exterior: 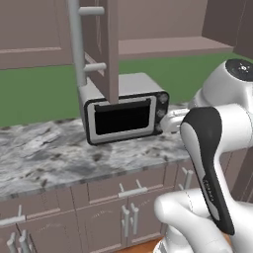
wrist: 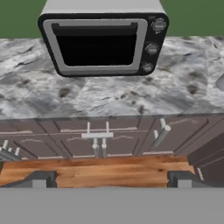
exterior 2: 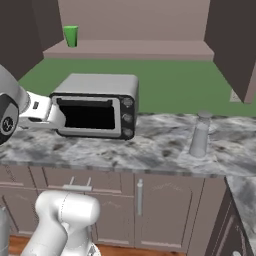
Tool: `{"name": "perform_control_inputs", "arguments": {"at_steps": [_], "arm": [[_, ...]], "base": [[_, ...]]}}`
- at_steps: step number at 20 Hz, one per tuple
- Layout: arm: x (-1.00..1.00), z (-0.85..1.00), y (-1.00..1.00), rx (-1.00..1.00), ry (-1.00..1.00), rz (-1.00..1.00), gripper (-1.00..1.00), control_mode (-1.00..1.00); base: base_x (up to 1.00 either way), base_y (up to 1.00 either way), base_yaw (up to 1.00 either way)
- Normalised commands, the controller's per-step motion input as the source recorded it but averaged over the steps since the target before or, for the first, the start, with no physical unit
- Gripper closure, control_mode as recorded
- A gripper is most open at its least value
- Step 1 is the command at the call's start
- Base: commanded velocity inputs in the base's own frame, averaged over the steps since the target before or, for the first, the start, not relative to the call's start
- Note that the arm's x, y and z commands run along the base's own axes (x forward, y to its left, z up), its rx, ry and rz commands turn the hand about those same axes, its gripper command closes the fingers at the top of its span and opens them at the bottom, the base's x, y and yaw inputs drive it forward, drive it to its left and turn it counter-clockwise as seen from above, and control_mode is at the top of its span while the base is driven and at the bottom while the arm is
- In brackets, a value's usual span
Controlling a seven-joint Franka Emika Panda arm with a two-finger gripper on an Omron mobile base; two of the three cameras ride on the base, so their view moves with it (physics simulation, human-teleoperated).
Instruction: There is a tray on the dining counter. Grab the cup, mug, and pitcher and place them on the tray. The pitcher may be placed next to the tray if it cannot fit the tray.
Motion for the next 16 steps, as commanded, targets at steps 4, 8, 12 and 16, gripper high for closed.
{"name": "perform_control_inputs", "arguments": {"at_steps": [4,8,12,16], "arm": [[0.00,0.00,0.00,0.00,0.00,0.00,-1.00,1.00],[0.00,0.00,0.00,0.00,0.00,0.00,-1.00,1.00],[0.00,0.00,0.00,0.00,0.00,0.00,-1.00,1.00],[0.00,0.00,0.00,0.00,0.00,0.00,-1.00,1.00]], "base": [[0.49,-0.27,0.13],[0.61,-0.28,0.03],[0.68,-0.29,0.00],[0.84,-0.18,0.00]]}}
